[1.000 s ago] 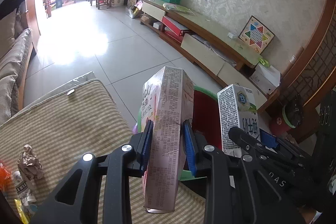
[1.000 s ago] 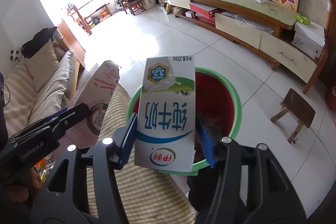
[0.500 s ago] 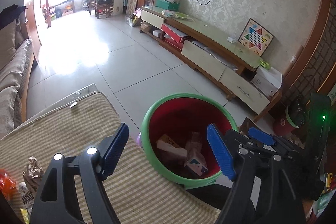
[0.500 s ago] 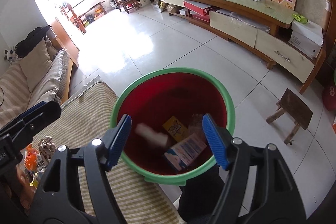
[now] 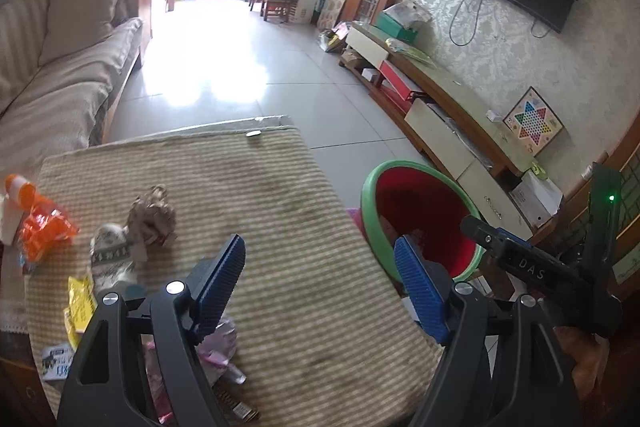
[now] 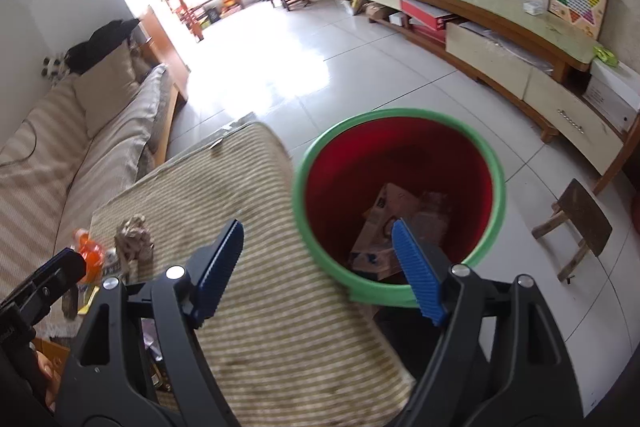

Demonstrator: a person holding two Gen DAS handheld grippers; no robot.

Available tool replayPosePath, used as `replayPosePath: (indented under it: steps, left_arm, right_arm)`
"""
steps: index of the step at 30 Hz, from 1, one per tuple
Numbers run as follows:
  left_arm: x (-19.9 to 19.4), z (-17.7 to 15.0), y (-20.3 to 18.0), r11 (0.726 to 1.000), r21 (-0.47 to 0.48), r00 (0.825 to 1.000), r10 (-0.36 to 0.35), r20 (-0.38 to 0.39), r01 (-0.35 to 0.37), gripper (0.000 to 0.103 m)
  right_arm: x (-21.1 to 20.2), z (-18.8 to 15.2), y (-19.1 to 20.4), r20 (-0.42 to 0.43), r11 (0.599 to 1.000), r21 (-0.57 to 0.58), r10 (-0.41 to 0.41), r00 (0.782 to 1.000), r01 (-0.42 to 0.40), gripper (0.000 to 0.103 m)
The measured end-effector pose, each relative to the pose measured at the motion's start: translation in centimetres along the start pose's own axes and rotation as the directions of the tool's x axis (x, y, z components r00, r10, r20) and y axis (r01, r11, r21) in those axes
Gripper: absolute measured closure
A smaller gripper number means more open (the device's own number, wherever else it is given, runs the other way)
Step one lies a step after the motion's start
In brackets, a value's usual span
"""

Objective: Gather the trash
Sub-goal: 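Release the paper box into the bin with the left tool, then grasp the toothpaste box with the left tool while the right tool grasps the brown stick package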

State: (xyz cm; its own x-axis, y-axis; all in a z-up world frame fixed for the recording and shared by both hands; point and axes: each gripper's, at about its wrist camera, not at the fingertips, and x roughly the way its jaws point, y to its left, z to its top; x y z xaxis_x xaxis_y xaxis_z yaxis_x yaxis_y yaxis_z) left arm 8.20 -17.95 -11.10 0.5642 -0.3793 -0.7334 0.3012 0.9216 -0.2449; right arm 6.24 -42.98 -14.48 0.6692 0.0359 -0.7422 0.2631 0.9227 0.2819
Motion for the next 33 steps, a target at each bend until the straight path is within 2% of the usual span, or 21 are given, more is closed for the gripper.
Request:
replayPosePath:
  steps: [5, 9, 13, 17, 18, 21, 23, 24, 25, 26, 27, 30, 32, 33]
  left_arm:
    - [-3.3, -2.1, 5.8, 0.992, -0.060, 0.994, 0.111, 0.020, -0.110, 0.029]
    - [-5.5, -4.4, 11.7, 0.981, -0.027, 0.981, 0.192, -0.010, -0.192, 0.028]
    - [-6.1, -6.7, 16.7, 0.948, 0.109, 0.946, 0.309, -0.093, -0.299, 0.028]
    - [-6.1, -8.8, 19.8, 0.903, 0.255, 0.899, 0.397, -0.183, -0.346, 0.028]
    - [-6.1, -9.1, 20.1, 0.896, 0.272, 0.892, 0.408, -0.193, -0.350, 0.028]
    - [-6.6, -10.0, 20.9, 0.903, 0.268, 0.892, 0.396, -0.216, -0.336, 0.027]
    - [-6.8, -10.5, 21.3, 0.919, 0.245, 0.903, 0.365, -0.226, -0.310, 0.027]
    - [-6.7, -10.7, 21.3, 0.925, 0.235, 0.907, 0.352, -0.230, -0.299, 0.027]
    - [-6.4, -10.8, 21.5, 0.932, 0.225, 0.911, 0.335, -0.239, -0.284, 0.027]
    - [-6.1, -10.8, 21.6, 0.938, 0.220, 0.915, 0.319, -0.248, -0.267, 0.027]
    - [-5.8, -10.8, 21.7, 0.943, 0.223, 0.917, 0.303, -0.260, -0.248, 0.027]
    - [-4.4, -10.7, 21.6, 0.936, 0.285, 0.909, 0.290, -0.299, -0.205, 0.027]
    - [-3.2, -10.4, 21.5, 0.928, 0.341, 0.898, 0.273, -0.345, -0.151, 0.026]
    - [-2.5, -10.3, 21.6, 0.926, 0.359, 0.889, 0.261, -0.376, -0.119, 0.022]
  right_arm:
    - [0.4, -1.8, 4.6, -0.068, 0.993, -0.098, 0.055, 0.996, -0.062, 0.028]
    - [0.8, -3.0, 8.3, -0.149, 0.975, -0.154, 0.139, 0.979, -0.162, 0.028]
    - [1.9, -5.0, 12.5, -0.275, 0.937, -0.202, 0.225, 0.935, -0.285, 0.025]
    - [3.5, -8.4, 16.7, -0.388, 0.886, -0.312, 0.210, 0.897, -0.342, 0.024]
    - [4.2, -9.4, 17.4, -0.424, 0.876, -0.325, 0.202, 0.883, -0.356, 0.024]
    - [5.9, -12.4, 18.7, -0.515, 0.865, -0.330, 0.171, 0.840, -0.378, 0.026]
    - [6.5, -14.0, 19.4, -0.537, 0.852, -0.355, 0.151, 0.830, -0.385, 0.029]
    - [6.8, -14.6, 19.8, -0.540, 0.845, -0.371, 0.142, 0.830, -0.385, 0.034]
    - [6.9, -15.1, 20.1, -0.543, 0.836, -0.385, 0.137, 0.829, -0.390, 0.051]
    - [7.1, -15.5, 20.3, -0.549, 0.828, -0.397, 0.131, 0.825, -0.396, 0.062]
    - [7.3, -16.0, 20.5, -0.562, 0.820, -0.411, 0.118, 0.819, -0.400, 0.079]
    - [6.8, -16.1, 20.5, -0.564, 0.810, -0.410, 0.136, 0.815, -0.419, 0.079]
    - [6.1, -15.8, 20.2, -0.554, 0.806, -0.409, 0.153, 0.818, -0.428, 0.080]
    - [5.9, -15.7, 20.0, -0.549, 0.806, -0.408, 0.158, 0.821, -0.428, 0.080]
